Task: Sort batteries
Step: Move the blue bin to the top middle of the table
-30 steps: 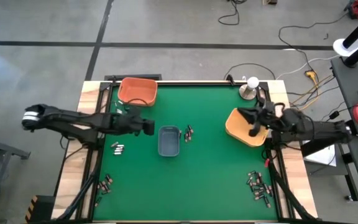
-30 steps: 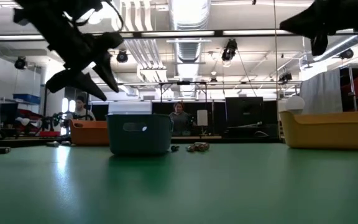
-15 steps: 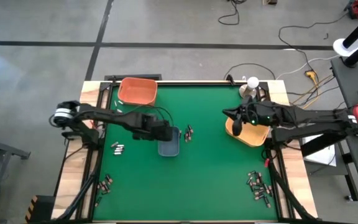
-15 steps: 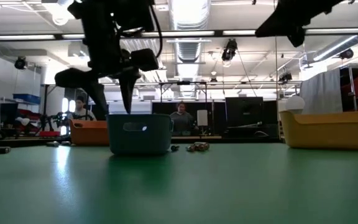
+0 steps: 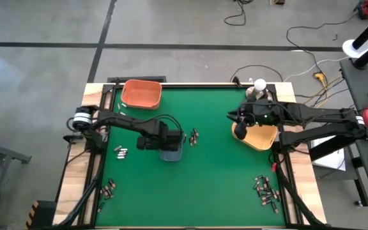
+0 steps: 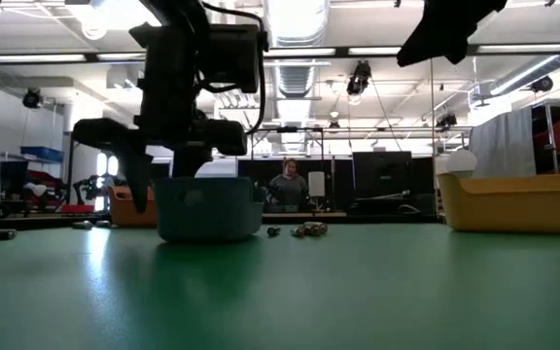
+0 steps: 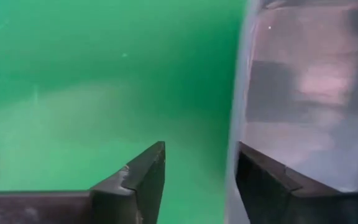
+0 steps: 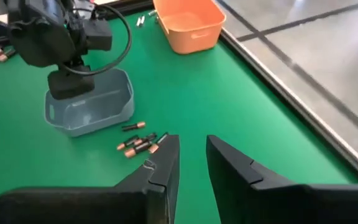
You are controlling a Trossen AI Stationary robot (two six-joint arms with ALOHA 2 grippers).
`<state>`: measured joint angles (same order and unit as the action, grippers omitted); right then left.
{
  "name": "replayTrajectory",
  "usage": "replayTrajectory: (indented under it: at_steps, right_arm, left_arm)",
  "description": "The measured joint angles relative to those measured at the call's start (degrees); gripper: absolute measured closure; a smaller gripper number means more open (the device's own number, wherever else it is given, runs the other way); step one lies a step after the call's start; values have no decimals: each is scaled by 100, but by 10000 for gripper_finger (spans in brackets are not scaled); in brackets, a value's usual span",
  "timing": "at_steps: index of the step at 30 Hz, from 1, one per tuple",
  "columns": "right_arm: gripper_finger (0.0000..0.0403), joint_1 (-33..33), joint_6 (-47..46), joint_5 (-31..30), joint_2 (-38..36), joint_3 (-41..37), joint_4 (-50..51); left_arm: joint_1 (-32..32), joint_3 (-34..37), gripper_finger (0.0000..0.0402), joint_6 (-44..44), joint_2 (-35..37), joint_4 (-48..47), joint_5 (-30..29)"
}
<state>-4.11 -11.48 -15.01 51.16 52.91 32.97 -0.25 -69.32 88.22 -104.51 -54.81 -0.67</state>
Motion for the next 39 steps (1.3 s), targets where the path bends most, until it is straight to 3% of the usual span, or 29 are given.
replayTrajectory:
  at_steps: [10, 19, 28, 34, 39]
  right_arm:
    - [355, -306, 505, 9, 277, 2, -192]
    - [355, -318, 346, 46, 301, 28, -175]
    - [354, -320, 49, 3, 595, 28, -187]
    - [342, -322, -778, -288, 895, 28, -188]
    - [325, -318, -1799, -437, 1091, 28, -192]
  left_arm:
    - [58, -5, 391, -127, -2, 228, -122]
    - [542, -439, 401, -778, 449, 188, -167]
    - [2158, -791, 401, -2720, 868, 136, -318]
    - [2892, -778, 401, -3652, 497, 1071, -412]
    - [3077, -881, 401, -3812, 44, 1763, -374]
